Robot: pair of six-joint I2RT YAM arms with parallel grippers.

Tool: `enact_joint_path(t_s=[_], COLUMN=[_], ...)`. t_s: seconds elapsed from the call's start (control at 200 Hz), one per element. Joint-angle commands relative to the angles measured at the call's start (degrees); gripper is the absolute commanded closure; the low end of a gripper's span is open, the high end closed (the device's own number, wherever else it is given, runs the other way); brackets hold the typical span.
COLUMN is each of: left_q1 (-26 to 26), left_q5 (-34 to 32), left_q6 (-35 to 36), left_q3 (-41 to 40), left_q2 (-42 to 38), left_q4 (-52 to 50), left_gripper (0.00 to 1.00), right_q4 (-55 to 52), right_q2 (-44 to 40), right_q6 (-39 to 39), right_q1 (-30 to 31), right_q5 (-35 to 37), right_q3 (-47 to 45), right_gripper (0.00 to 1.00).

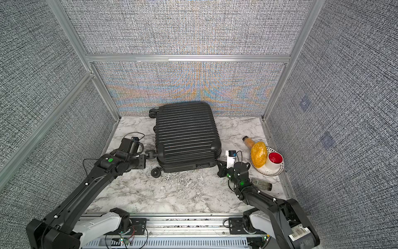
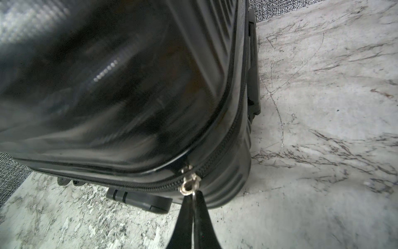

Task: Open the suitcase zippers
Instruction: Adjust the suitcase at the center of the board.

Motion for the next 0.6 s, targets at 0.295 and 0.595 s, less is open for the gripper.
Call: enact_joint_path(t_s=[0.295, 0.595], left_q1=[-15.7, -22.4], left_q5=[8.8, 13.8], left_q6=[3.6, 5.0], left_q3=[24.6, 47.9], left_q2=[10.5, 34.8], left_q4=[1.5, 4.0], left_gripper=[0.29, 0.47], right_q4=[6.7, 11.1], right_q2=[3.2, 4.4], right_q6=[-1.4, -0.6], right_q1=[3.1, 16.1], right_q5=[-10.8, -3.7], right_q3=[0.8, -0.3], right_gripper=[1.0, 1.0])
